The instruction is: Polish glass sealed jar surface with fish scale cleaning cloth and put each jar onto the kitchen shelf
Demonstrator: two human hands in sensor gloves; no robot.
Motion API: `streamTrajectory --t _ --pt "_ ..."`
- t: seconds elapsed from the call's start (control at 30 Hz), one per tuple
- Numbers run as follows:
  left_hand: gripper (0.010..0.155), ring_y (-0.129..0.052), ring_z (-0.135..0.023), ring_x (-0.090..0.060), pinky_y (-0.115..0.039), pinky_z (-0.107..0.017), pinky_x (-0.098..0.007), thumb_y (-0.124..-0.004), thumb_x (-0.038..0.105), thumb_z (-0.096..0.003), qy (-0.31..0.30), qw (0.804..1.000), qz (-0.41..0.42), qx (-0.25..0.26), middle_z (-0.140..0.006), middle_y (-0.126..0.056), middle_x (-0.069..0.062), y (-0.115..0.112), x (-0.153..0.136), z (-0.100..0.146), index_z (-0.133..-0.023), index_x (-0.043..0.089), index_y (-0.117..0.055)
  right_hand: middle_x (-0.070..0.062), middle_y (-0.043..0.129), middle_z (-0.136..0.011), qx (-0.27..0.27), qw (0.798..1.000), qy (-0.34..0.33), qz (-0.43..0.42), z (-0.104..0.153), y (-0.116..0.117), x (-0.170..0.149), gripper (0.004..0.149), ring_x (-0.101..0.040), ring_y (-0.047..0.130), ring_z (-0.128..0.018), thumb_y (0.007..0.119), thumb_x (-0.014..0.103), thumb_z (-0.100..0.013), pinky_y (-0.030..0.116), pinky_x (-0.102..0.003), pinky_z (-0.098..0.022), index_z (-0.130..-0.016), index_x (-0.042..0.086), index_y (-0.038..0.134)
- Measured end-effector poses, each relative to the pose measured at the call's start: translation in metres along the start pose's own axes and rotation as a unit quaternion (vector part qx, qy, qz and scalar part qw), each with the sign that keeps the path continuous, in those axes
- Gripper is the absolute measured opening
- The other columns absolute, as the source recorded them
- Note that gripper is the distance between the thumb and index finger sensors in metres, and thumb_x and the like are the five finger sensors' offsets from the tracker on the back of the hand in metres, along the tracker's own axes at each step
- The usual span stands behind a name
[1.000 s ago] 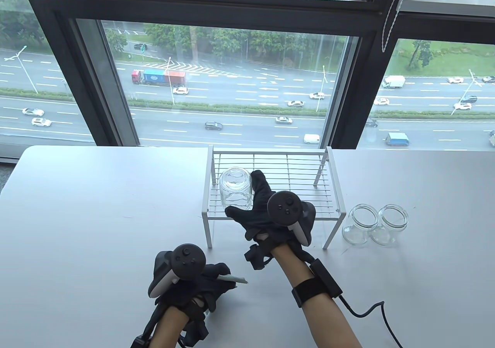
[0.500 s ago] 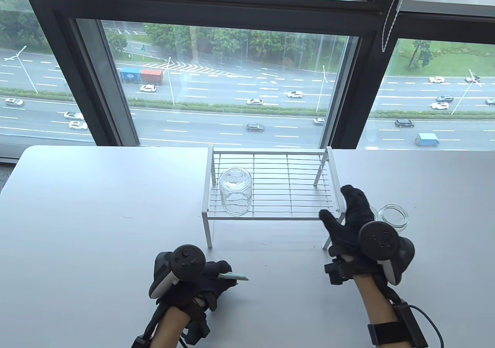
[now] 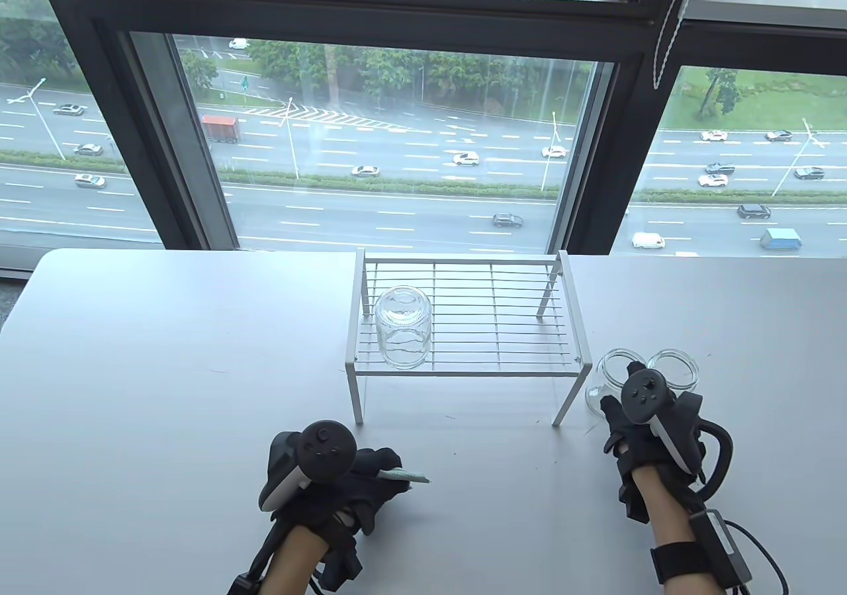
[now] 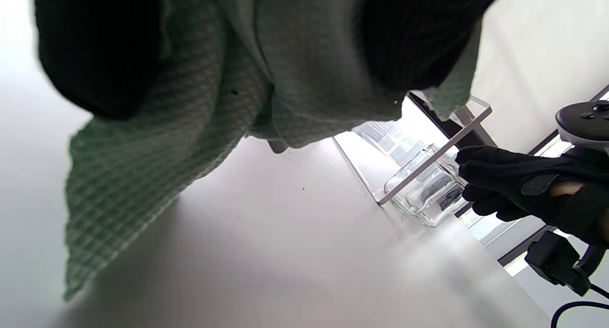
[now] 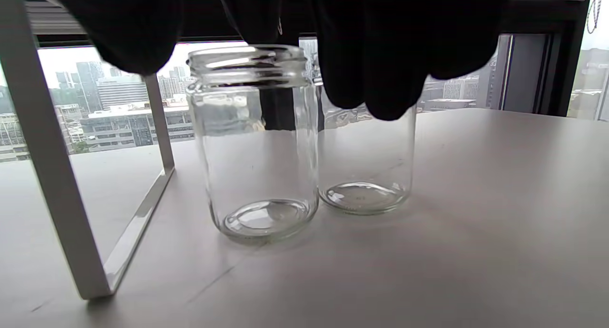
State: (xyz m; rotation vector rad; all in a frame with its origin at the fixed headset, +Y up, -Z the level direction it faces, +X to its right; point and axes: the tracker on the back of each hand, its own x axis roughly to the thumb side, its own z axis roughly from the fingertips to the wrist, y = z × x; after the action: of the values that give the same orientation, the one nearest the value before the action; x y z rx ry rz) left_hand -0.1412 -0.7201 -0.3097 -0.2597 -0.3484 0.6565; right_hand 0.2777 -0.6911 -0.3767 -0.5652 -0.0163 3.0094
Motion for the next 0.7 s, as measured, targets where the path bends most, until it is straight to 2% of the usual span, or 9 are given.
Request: streamTrajectory --t 0.2,0.3,0.43,0.7 --pt "0.052 -0.098 -0.066 -0.051 -0.090 -0.041 -0.052 -0.082 0.050 -0.0486 -0.001 1.000 0.002 -0.003 -0.090 -0.091 -0.026 0.000 0.001 0.000 -0.090 0.018 -0.083 -0.023 0.082 -0.097 0.002 1.000 0.008 0.019 -0.008 0.015 0.012 0.071 -0.042 0.091 -0.077 0.080 0.056 -0.043 0.073 -0.058 -0.059 -0.107 0.036 0.057" --pt "0.052 -0.098 -0.066 -0.051 -0.090 -0.041 -0.052 -0.082 0.050 -0.0486 -0.003 1.000 0.003 -0.001 -0.090 -0.091 -0.026 0.000 0.000 0.000 -0.090 0.018 -0.083 -0.021 0.089 -0.091 -0.021 0.999 0.007 0.026 -0.011 0.014 0.012 0.059 -0.039 0.097 -0.071 0.081 0.053 -0.042 0.077 -0.056 -0.056 -0.097 0.035 0.070" --pt "0.052 -0.098 -0.066 -0.051 -0.091 -0.041 -0.052 -0.082 0.050 -0.0486 -0.005 1.000 0.003 0.001 -0.090 -0.091 -0.026 0.000 0.001 0.000 -0.090 0.018 -0.083 -0.019 0.093 -0.087 -0.028 0.999 0.008 0.024 -0.011 0.014 0.012 0.048 -0.037 0.099 -0.068 0.082 0.051 -0.042 0.079 -0.054 -0.054 -0.087 0.036 0.079" --pt "0.052 -0.098 -0.066 -0.051 -0.090 -0.041 -0.052 -0.081 0.050 -0.0487 -0.024 1.000 0.005 0.010 -0.090 -0.091 -0.026 -0.003 0.004 -0.002 -0.090 0.019 -0.083 -0.021 0.097 -0.081 -0.062 0.998 -0.014 0.001 0.001 0.015 -0.001 0.044 -0.035 0.102 -0.063 0.082 0.051 -0.039 0.081 -0.053 -0.051 -0.080 0.036 0.084"
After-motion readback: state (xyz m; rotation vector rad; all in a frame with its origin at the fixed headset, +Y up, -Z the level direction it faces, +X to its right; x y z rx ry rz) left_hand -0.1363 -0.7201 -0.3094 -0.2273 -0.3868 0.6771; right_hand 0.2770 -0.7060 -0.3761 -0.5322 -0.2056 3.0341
